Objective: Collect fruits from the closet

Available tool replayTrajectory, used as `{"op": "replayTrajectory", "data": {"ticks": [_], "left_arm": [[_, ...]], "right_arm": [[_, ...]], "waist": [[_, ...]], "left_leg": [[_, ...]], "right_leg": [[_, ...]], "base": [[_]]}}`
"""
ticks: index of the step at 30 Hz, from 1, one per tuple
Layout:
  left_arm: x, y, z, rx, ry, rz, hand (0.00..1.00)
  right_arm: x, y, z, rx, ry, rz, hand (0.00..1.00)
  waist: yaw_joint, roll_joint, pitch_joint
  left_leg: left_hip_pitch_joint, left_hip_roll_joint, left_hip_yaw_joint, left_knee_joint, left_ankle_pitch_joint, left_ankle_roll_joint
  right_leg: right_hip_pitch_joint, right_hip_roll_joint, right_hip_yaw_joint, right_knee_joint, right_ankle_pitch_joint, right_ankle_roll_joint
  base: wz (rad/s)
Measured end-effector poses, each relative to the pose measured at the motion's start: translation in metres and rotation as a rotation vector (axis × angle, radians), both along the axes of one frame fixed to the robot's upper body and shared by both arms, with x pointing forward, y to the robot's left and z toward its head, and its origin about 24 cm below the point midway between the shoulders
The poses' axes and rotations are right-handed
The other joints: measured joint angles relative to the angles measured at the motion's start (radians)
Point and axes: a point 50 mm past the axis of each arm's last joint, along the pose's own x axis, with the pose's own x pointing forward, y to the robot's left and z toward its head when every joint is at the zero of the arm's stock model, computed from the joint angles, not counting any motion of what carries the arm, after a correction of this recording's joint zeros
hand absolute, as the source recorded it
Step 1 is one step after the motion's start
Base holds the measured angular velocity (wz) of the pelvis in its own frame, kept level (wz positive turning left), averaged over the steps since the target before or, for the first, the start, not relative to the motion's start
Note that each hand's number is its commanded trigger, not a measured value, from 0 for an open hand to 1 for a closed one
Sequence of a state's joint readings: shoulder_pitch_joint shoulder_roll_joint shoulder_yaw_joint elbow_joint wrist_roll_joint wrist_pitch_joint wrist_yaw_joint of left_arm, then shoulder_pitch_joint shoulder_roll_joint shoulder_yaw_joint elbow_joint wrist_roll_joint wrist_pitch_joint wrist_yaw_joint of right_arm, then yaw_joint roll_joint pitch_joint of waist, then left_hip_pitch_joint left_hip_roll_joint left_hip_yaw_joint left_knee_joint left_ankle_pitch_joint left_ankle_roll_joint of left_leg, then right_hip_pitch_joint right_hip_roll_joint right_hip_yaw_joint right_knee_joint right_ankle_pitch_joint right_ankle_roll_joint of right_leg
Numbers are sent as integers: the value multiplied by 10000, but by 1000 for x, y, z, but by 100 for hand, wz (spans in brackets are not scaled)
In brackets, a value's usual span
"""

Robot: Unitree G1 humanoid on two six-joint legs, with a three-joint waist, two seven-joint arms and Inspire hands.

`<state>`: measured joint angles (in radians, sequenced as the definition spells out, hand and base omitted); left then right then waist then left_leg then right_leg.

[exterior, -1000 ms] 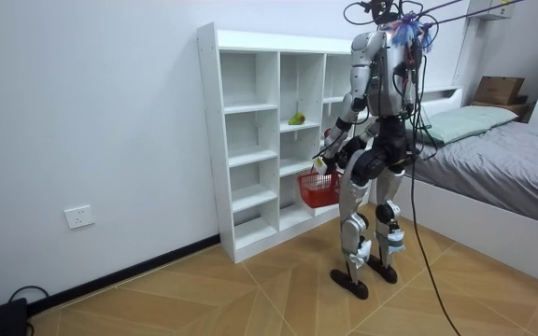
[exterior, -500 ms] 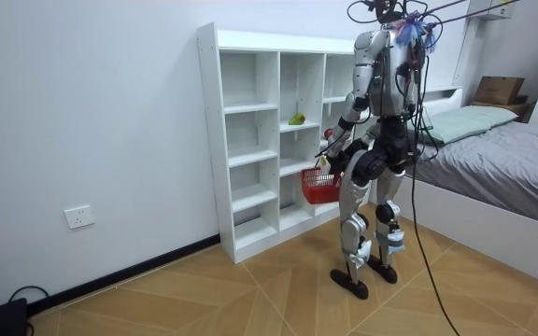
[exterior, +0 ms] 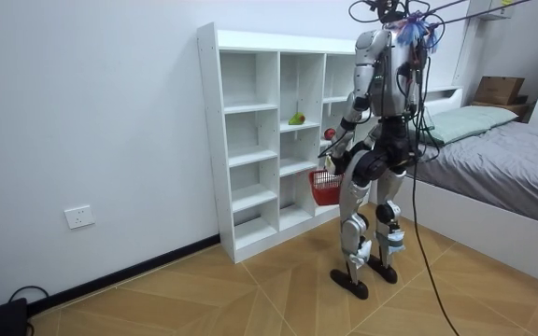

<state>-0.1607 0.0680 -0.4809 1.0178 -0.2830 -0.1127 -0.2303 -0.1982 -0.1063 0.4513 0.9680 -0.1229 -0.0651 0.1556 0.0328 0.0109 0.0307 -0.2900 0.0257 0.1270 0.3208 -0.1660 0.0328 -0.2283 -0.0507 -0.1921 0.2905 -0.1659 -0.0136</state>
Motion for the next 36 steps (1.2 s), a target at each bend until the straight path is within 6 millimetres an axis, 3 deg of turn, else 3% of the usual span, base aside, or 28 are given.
{"op": "replayTrajectory", "data": {"ticks": [3,9,24,30,36], "left_arm": [[-1,-1,-1,46,30,-145,100],[2,-2,1,44,-49,-173,100],[9,0,4,73,-227,-215,100],[11,10,5,283,-298,94,100],[16,20,7,599,-532,785,100]], "right_arm": [[2,0,1,-3,-51,12,0],[11,3,6,88,-330,77,0],[13,4,8,34,-548,-60,0],[15,6,12,179,-818,52,0],[23,8,25,427,-1522,179,0]], "waist": [[0,3,90],[-6,-10,91],[2,-181,54],[21,-175,45],[12,-136,-19]], "left_leg": [[-42,0,1,-2,-1,0],[-337,-3,7,22,1,2],[-207,-5,5,93,2,4],[24,-8,-21,42,2,3],[517,-32,-87,-144,2,1]], "right_leg": [[-36,0,-2,-16,-9,3],[-336,-12,1,13,-9,1],[-159,-30,-38,-13,-14,9],[91,0,-36,-62,-12,6],[594,-5,-117,-237,-17,18]], "base": [[0],[0],[0],[2],[1]]}}
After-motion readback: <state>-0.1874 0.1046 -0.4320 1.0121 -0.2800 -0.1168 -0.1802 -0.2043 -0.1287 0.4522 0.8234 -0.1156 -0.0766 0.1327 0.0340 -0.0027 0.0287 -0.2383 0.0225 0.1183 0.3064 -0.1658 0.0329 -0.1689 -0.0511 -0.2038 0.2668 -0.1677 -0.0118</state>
